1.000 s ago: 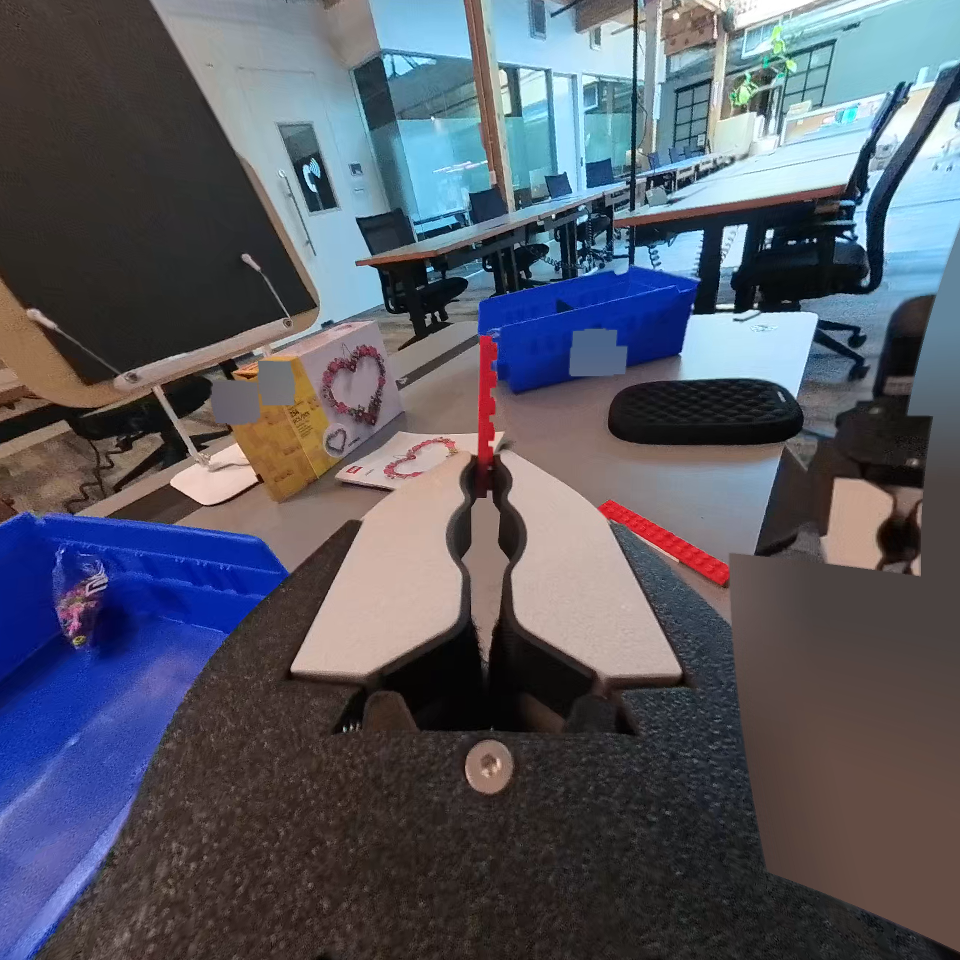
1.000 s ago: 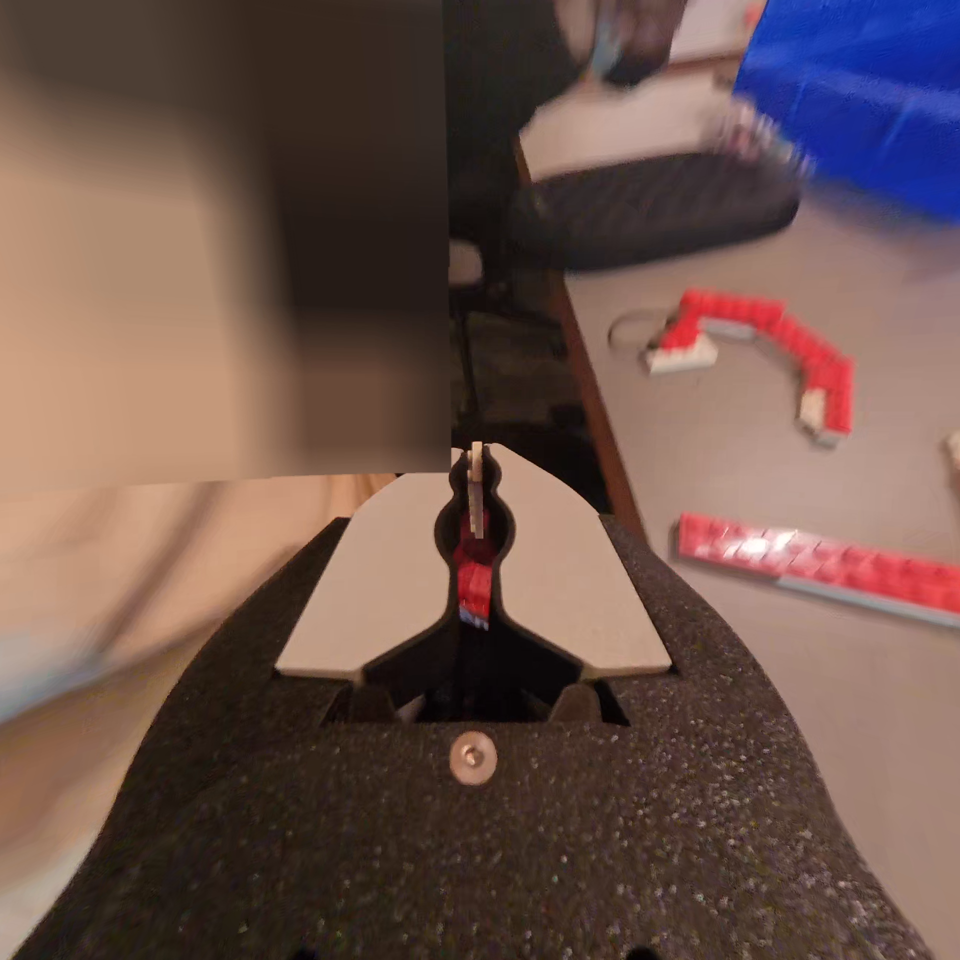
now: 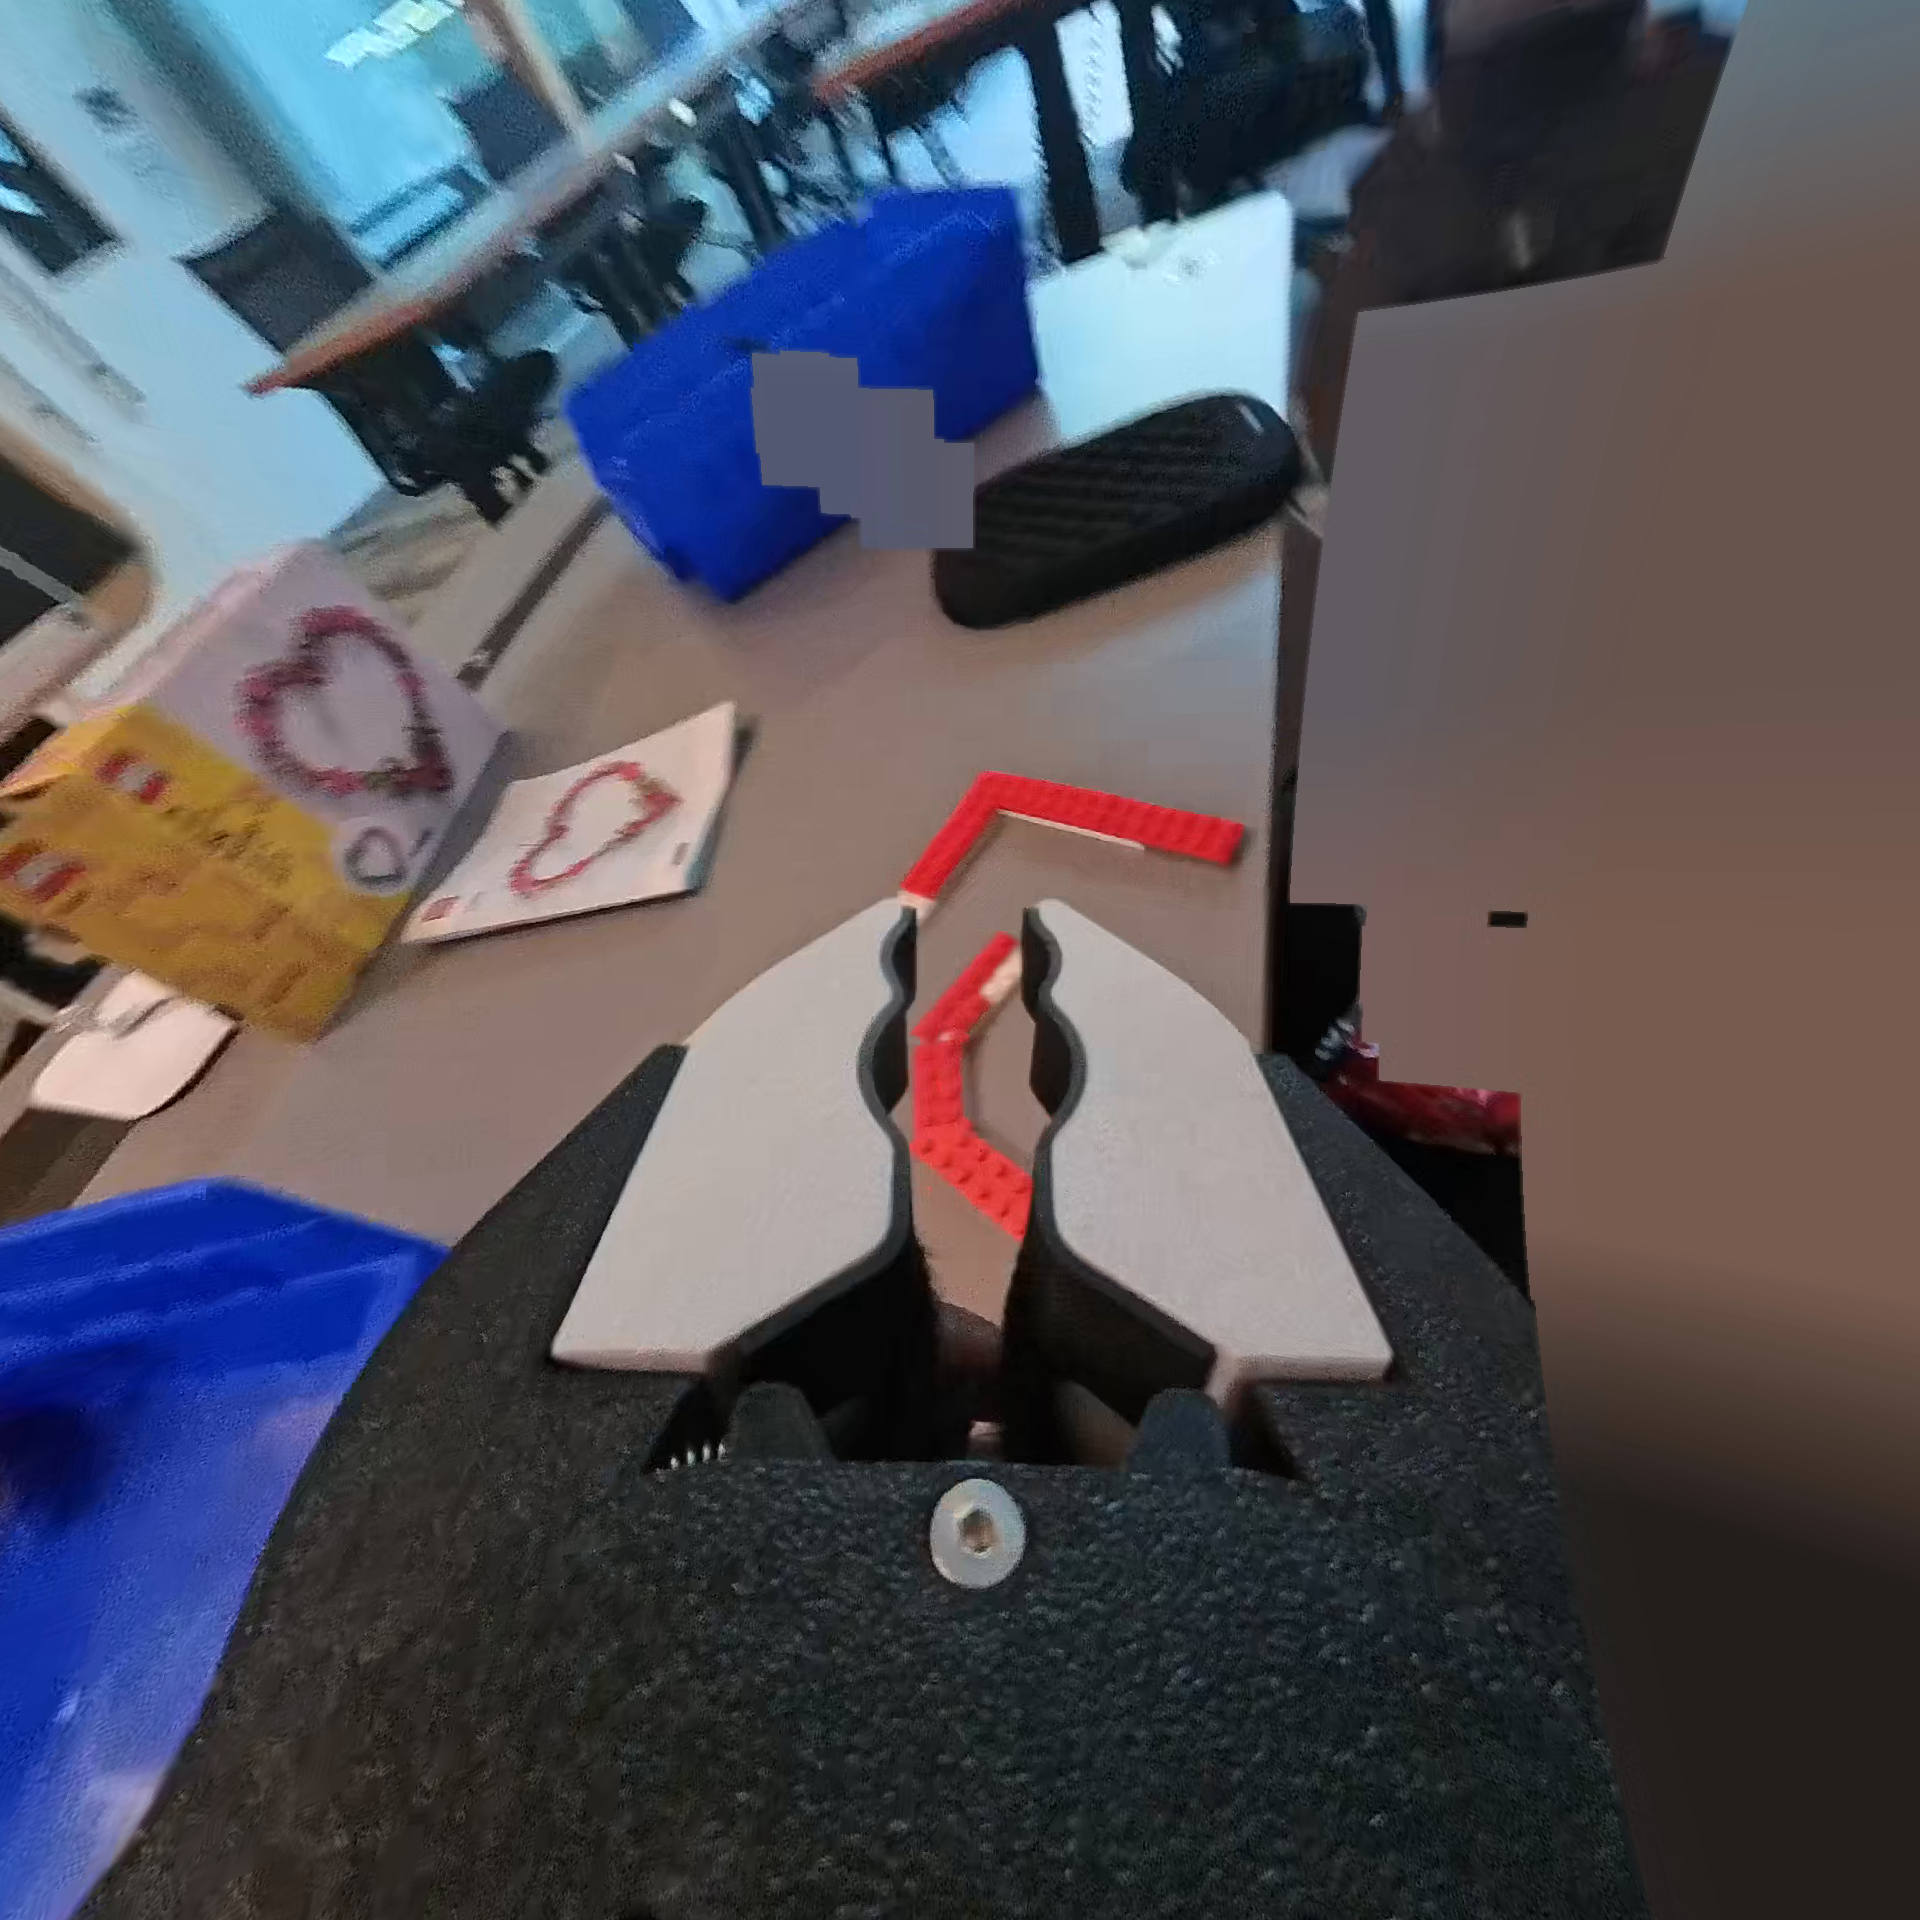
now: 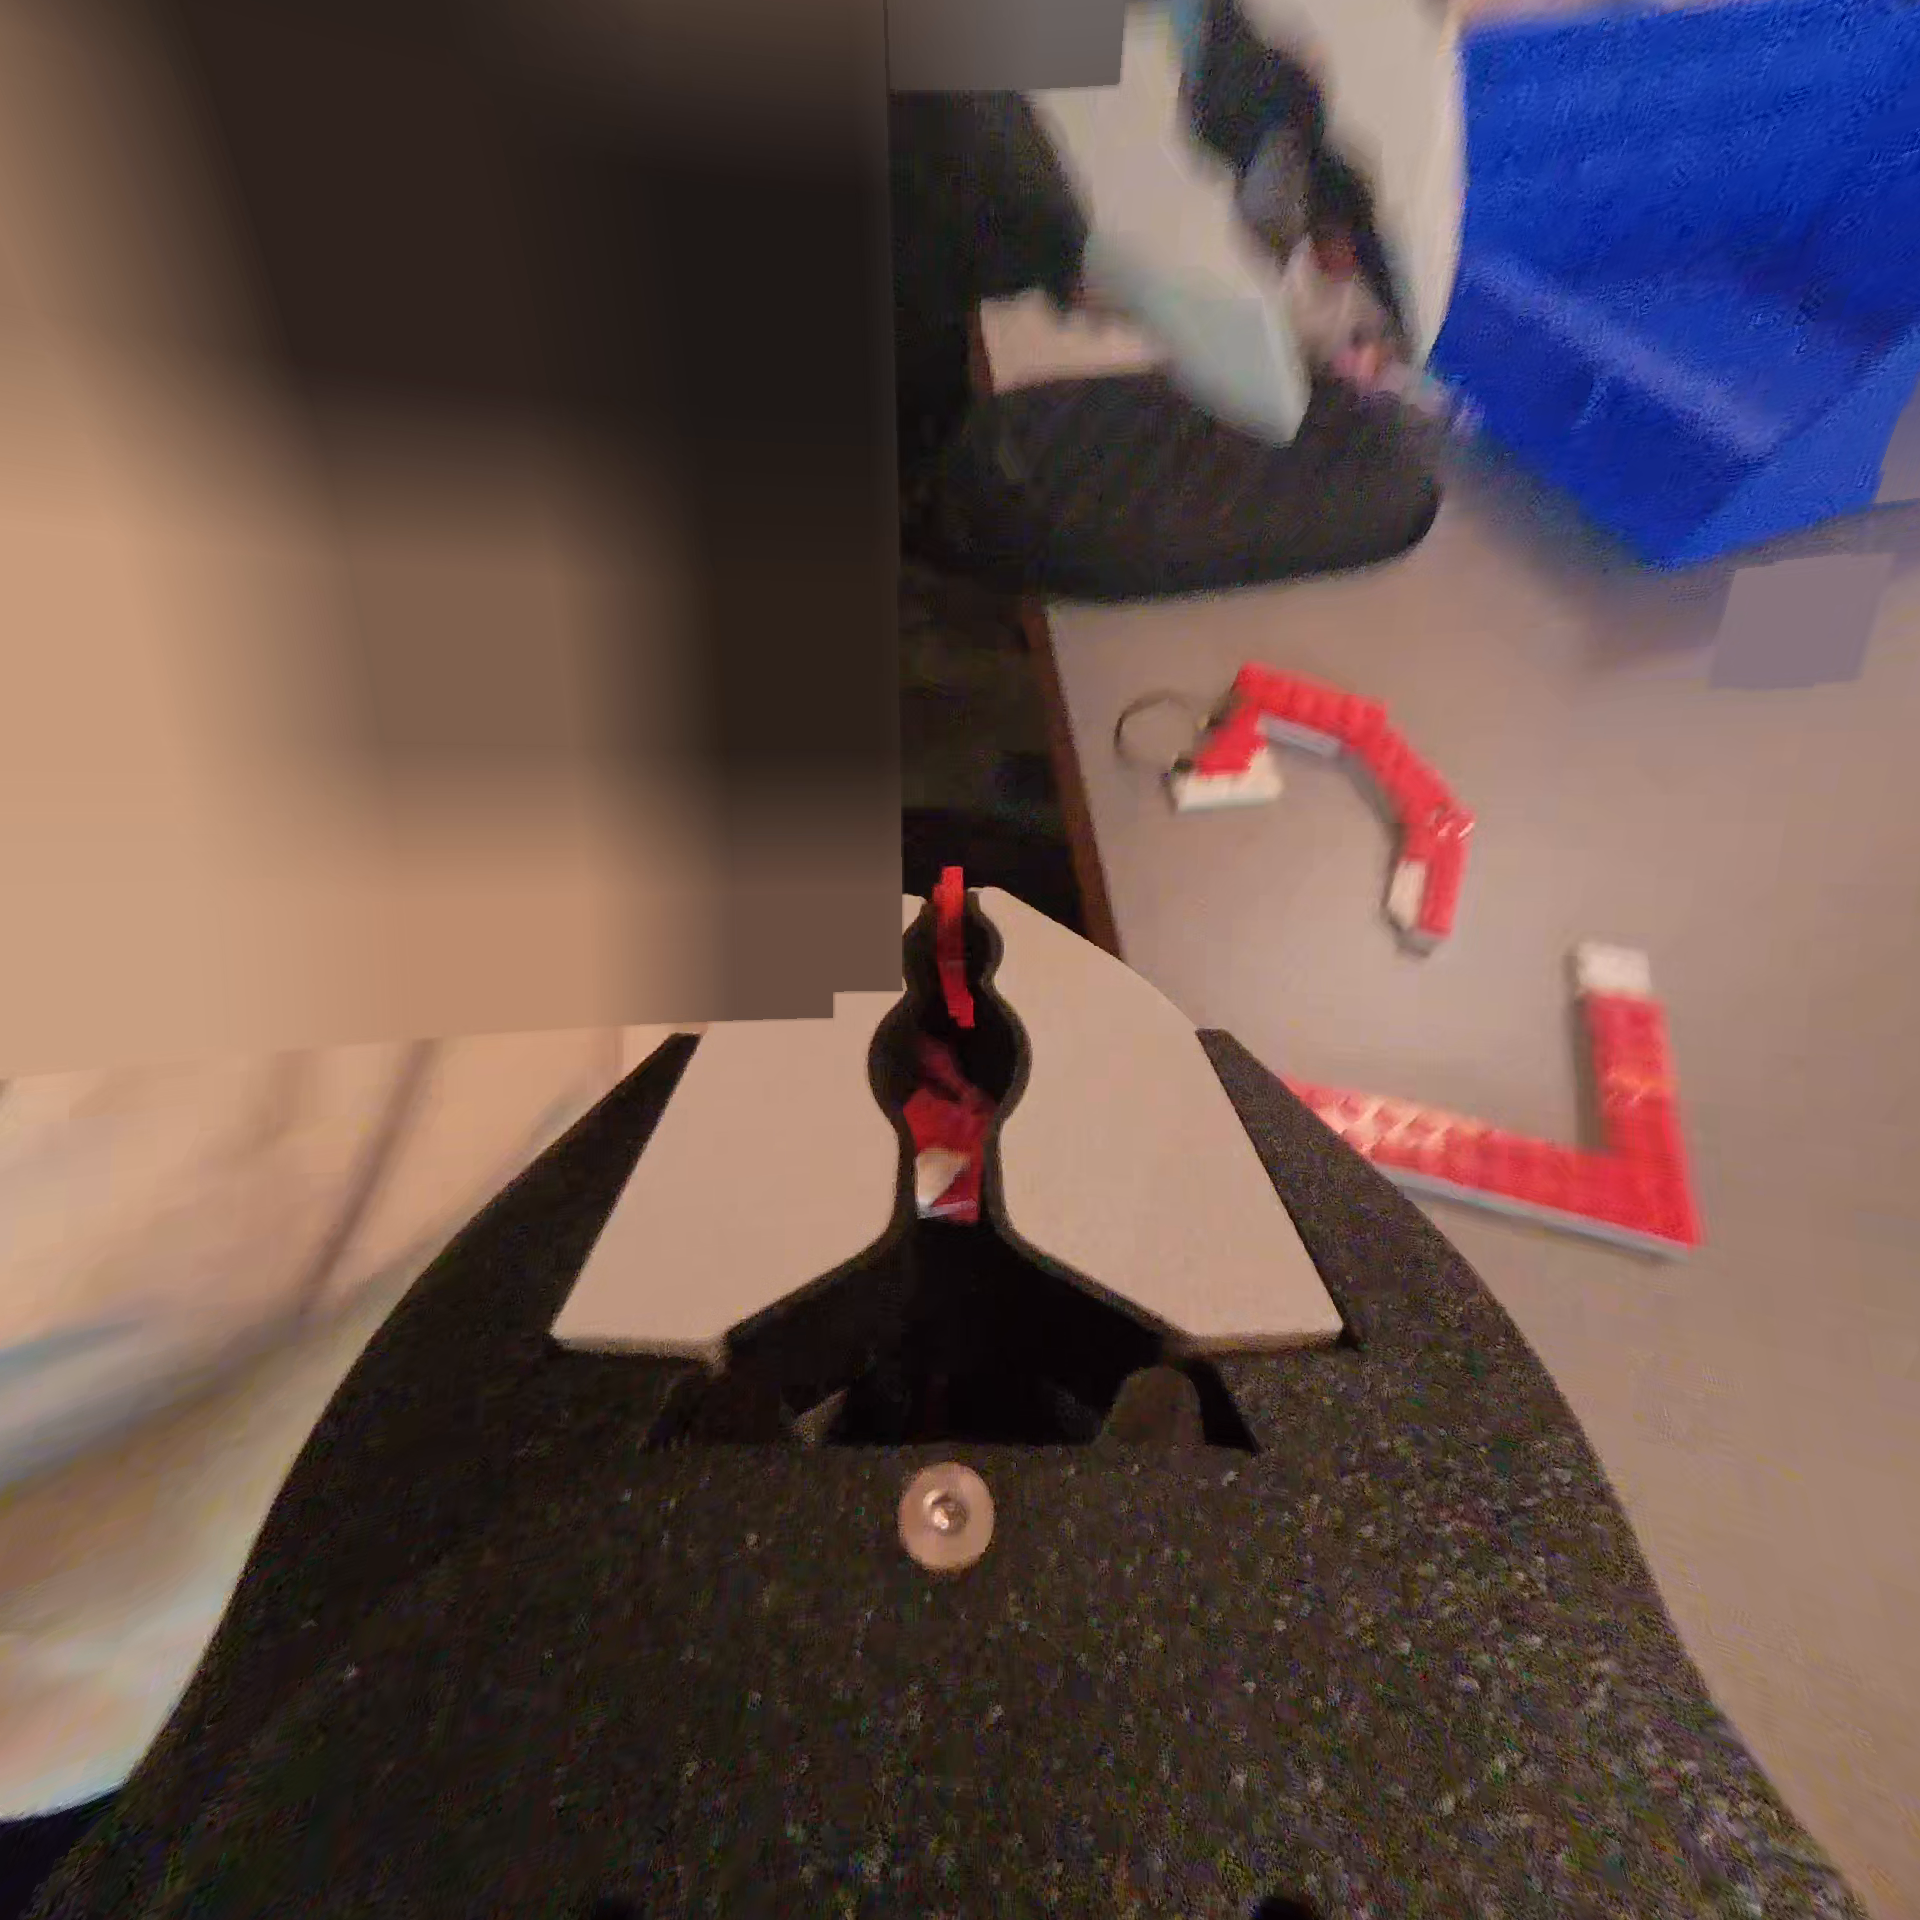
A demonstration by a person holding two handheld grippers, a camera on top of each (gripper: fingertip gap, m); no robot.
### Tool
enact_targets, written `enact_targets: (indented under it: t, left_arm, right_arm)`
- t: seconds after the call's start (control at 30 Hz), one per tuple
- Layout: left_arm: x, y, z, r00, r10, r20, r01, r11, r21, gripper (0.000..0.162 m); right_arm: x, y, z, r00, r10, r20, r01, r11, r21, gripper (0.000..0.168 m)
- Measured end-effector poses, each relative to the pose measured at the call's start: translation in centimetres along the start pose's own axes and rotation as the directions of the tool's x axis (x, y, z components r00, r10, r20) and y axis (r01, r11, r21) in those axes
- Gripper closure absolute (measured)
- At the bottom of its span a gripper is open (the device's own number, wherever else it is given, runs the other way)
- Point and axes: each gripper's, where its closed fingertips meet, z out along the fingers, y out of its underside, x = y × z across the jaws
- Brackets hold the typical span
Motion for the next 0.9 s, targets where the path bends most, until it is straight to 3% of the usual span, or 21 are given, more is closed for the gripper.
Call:
enact_targets:
  t: [0.07, 0.17, 0.23, 0.4, 0.5, 0.6, 0.77, 0.9]
  left_arm:
    - [-1.9, -0.6, -1.4, 0.996, -0.049, 0.075, 0.045, 0.997, 0.057, 0.144]
    - [-3.9, -0.7, -2.8, 0.98, -0.105, 0.169, 0.09, 0.991, 0.098, 0.144]
    - [-3.5, -0.2, -2.8, 0.978, -0.169, 0.126, 0.159, 0.984, 0.084, 0.139]
    - [-3.9, 2.8, -1.2, 0.954, -0.249, 0.169, 0.261, 0.964, -0.053, 0.131]
    - [-2.9, 5.7, 0.7, 0.952, -0.249, 0.178, 0.286, 0.93, -0.229, 0.131]
    - [-1.6, 7.0, 2.8, 0.964, -0.224, 0.146, 0.259, 0.917, -0.304, 0.134]
    - [-1.2, 7.7, 5.1, 0.992, -0.089, 0.085, 0.115, 0.918, -0.379, 0.143]
    - [-1.2, 8.6, 6.9, 0.997, -0.074, 0.005, 0.068, 0.887, -0.457, 0.15]
  right_arm:
    - [-0.3, 4.1, 1.2, 0.995, 0.094, -0.015, -0.095, 0.987, -0.13, 0.164]
    - [0.0, 7.1, 3.0, 0.984, 0.171, -0.055, -0.178, 0.97, -0.163, 0.161]
    - [0.6, 8.1, 3.5, 0.982, 0.17, -0.079, -0.183, 0.96, -0.213, 0.137]
    - [2.6, 2.2, 2.4, 0.996, 0.061, -0.072, -0.066, 0.995, -0.077, 0.14]
    - [7.2, -1.1, 2.1, 0.978, 0.046, -0.201, -0.053, 0.998, -0.029, 0.142]
    - [11.6, 0.2, 3.7, 0.961, 0.09, -0.26, -0.142, 0.972, -0.187, 0.145]
    - [13.4, 3.6, 6.9, 0.963, 0.2, -0.18, -0.256, 0.884, -0.392, 0.148]
    - [13.8, 3.8, 7.2, 0.964, 0.209, -0.166, -0.26, 0.876, -0.407, 0.152]
